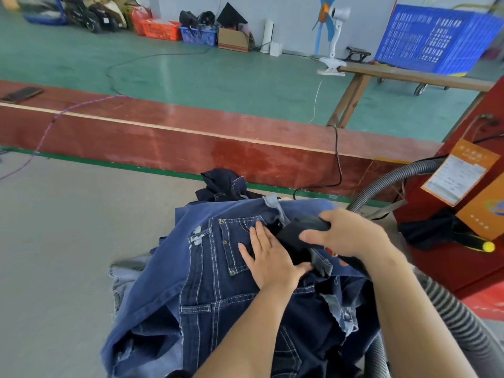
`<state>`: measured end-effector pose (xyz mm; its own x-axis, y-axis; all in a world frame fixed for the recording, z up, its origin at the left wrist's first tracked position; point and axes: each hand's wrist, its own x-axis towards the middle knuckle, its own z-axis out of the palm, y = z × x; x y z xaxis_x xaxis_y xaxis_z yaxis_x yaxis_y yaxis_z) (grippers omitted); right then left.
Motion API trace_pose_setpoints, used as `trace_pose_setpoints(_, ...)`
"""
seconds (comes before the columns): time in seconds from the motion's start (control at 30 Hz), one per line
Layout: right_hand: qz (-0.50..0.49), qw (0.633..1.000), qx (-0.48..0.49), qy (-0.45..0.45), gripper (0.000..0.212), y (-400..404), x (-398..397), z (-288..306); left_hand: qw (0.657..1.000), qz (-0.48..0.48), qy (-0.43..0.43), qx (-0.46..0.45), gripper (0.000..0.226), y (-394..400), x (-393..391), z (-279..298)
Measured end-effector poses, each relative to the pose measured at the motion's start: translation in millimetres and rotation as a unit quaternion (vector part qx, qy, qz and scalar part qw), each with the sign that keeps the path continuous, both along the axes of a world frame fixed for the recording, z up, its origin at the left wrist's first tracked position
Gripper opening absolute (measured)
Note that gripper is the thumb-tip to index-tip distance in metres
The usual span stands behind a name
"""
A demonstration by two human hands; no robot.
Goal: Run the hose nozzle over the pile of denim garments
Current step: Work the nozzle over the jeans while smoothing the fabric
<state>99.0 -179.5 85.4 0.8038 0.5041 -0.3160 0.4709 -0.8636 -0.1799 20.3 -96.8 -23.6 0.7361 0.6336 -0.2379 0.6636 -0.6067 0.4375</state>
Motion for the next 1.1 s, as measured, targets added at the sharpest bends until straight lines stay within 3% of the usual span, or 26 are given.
trace_pose_setpoints(0.17, 0.005, 0.998, 0.007, -0.068, 0.046, 22.4, -9.8, -21.8, 1.0, 0.003, -0.008, 0.009, 0.119, -0.2, 0.5, -0.7)
trace_pose_setpoints(0.43, -0.041, 0.982, 0.154, -0.099, 0.036, 12.1, -4.6, -4.1, 1.0, 0.005, -0.015, 0.0, 0.123, -0.1, 0.1, 0.1)
trace_pose_setpoints(0.63, -0.012, 0.999, 0.043, -0.029, 0.037, -7.8, -3.0, 10.6, 1.0, 0.004, 0.002, 0.007, 0.124, 0.0, 1.2, 0.7)
trace_pose_setpoints(0.77, 0.013, 0.997, -0.009, -0.071, 0.037, 7.9, -7.4, -10.6, 1.0, 0.002, 0.003, 0.009, 0.122, -0.2, 1.7, -0.1)
trace_pose_setpoints(0.87, 0.005, 0.994, 0.023, -0.111, 0.039, 23.7, -13.8, -24.1, 1.0, 0.007, -0.014, 0.007, 0.119, -0.2, 1.0, -1.1)
trace_pose_setpoints(1.1, -0.024, 0.982, 0.17, -0.081, 0.034, 12.0, -4.5, -3.4, 1.0, 0.004, -0.018, -0.001, 0.122, 0.7, 0.2, 0.0)
